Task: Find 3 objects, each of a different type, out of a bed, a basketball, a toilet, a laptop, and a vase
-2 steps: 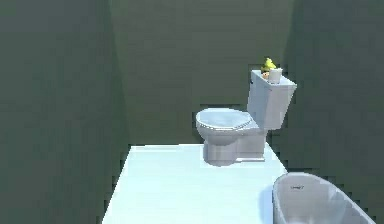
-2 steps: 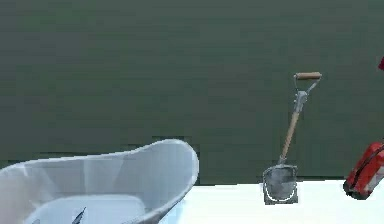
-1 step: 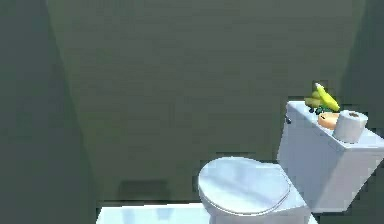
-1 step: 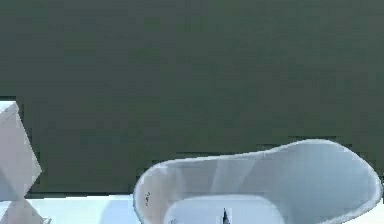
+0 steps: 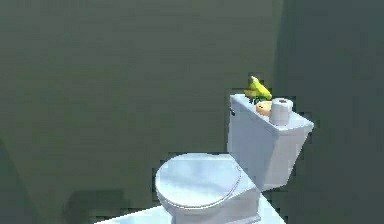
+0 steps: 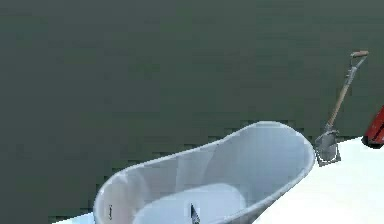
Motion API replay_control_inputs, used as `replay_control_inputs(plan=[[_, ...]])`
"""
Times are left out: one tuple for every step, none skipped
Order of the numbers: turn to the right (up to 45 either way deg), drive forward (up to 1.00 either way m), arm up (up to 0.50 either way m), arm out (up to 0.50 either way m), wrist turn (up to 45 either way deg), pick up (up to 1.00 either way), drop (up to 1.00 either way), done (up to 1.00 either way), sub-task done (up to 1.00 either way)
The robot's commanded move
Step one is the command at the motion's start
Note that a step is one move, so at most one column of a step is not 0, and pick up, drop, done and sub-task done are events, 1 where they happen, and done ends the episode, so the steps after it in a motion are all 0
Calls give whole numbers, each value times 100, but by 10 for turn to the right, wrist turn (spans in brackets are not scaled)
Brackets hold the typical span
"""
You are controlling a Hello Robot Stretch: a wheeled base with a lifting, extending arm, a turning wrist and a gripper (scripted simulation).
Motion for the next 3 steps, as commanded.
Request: replay_control_inputs(plan=[[0,0,0,0,0,0,0,0,100],[450,0,0,0,0,0,0,0,0],[450,0,0,0,0,0,0,0,0]])
